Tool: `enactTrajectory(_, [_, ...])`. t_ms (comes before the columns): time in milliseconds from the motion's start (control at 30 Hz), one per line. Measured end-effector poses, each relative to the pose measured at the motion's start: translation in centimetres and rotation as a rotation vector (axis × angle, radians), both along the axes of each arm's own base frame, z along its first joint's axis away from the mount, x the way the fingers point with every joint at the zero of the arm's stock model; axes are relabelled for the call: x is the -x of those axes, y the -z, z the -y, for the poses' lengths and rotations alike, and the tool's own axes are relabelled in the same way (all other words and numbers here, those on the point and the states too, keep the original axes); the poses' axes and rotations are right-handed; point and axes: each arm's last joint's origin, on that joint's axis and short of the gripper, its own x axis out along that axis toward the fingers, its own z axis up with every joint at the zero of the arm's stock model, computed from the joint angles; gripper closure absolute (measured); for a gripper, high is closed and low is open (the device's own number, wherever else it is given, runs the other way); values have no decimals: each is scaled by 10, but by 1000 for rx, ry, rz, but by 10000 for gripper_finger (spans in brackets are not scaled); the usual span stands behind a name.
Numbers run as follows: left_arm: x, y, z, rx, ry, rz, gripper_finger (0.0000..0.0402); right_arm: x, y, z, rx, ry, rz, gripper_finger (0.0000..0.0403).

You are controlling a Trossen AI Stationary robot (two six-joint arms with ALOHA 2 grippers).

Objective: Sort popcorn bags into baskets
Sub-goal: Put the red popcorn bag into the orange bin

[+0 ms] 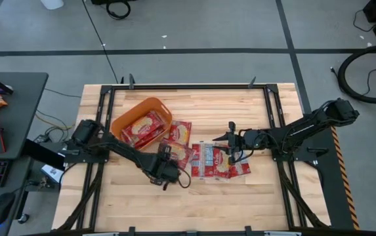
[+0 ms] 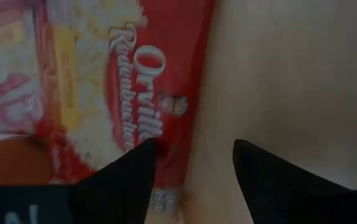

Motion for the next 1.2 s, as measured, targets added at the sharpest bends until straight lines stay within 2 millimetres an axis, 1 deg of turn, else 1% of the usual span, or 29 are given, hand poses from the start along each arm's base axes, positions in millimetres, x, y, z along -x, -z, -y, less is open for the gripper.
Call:
enactTrajectory(133, [1, 9, 3, -77, 12, -23, 213, 0, 0, 0, -10, 1, -3, 270])
enactTrajectory(300, [3, 10, 2, -104, 17, -34, 253, 0, 1, 0, 3, -3, -5, 270])
enactTrajectory(433, [3, 10, 2, -103, 5, -28, 297, 0, 0, 0, 8, -5, -5, 270])
enactTrajectory(633, [4, 9, 3, -114, -11, -19, 381, 0, 0, -1, -11, -4, -3, 270])
enactTrajectory(700, [5, 9, 4, -116, -6, -22, 393, 0, 1, -1, -7, -8, -4, 270])
enactTrajectory(767, [4, 8, 4, -114, -6, -24, 394, 0, 1, -1, -2, -10, -5, 270])
enactTrajectory(967, [-6, -14, 8, -107, -21, -25, 398, 0, 0, -1, 6, -12, -6, 270])
enactTrajectory(1100, [-13, -36, 11, -126, -49, -7, 399, 0, 0, -1, -3, -9, -5, 270])
enactTrajectory(1200, [-17, -55, 11, -172, -50, -15, 399, 0, 0, -1, -17, -5, -3, 270])
